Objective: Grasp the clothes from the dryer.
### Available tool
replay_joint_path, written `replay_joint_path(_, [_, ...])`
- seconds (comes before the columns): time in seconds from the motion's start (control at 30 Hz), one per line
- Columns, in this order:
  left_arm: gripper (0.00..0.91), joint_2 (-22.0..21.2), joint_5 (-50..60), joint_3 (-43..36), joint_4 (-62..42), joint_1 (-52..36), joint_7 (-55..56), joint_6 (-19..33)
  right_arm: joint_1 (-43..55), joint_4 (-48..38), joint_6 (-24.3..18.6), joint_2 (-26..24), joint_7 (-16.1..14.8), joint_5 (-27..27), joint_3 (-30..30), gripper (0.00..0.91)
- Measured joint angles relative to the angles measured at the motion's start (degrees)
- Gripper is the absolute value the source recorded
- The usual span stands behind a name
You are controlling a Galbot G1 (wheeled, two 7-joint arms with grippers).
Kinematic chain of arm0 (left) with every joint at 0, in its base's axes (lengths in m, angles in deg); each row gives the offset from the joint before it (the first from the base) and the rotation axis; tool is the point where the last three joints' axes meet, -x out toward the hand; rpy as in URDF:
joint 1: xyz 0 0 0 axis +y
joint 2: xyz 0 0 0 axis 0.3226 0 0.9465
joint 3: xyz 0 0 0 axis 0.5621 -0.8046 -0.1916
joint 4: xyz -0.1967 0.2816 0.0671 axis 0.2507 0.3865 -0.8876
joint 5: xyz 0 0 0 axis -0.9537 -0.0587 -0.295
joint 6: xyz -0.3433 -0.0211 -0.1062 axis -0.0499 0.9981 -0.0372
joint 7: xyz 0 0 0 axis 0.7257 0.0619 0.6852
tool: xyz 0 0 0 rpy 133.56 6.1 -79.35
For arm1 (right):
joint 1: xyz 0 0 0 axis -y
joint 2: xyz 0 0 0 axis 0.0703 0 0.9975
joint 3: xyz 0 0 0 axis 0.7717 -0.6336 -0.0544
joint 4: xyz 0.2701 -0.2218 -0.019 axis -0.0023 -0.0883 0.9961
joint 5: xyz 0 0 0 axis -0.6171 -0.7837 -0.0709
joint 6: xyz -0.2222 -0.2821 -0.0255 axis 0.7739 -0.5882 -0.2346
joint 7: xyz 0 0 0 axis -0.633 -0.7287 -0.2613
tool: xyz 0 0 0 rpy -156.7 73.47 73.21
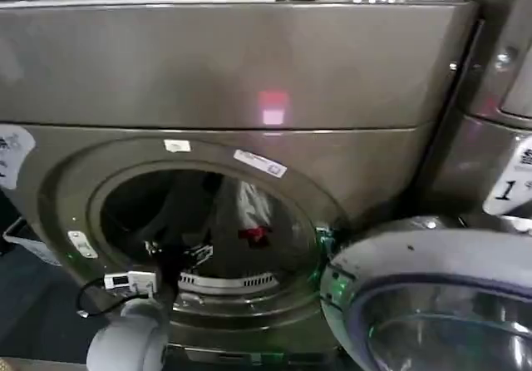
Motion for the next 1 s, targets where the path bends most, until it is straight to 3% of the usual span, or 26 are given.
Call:
replay_joint_path(0.2, [0.907, -0.77, 3.67, -1.0, -9.22, -8.1, -1.51, -0.01, 0.28, 0.41, -0.04, 0.19, -0.05, 0.0, -0.71, 0.907])
replay_joint_path(0.37, [0.907, 0.2, 17.7, -1.68, -15.47, -13.23, -13.14, 3.12, -0.1, 0.41, -0.13, 0.07, -0.11, 0.02, -0.7, 0.907])
replay_joint_path(0.5, [0.907, 0.78, 31.78, -1.97, -19.73, -16.67, -26.15, 10.4, -0.48, 0.59, -0.23, 0.08, -0.13, 0.01, -0.69, 0.907])
replay_joint_path(0.7, [0.907, 0.4, 52.53, -0.88, -25.95, -22.27, -44.99, 26.65, -0.98, 0.76, -0.48, 0.24, -0.25, 0.01, -0.47, 0.907])
replay_joint_path(1.0, [0.907, 2.39, 67.55, -3.53, -32.67, -28.75, -65.89, 46.21, -0.98, 1.1, -0.57, 0.21, -0.22, -0.06, -0.8, 0.907])
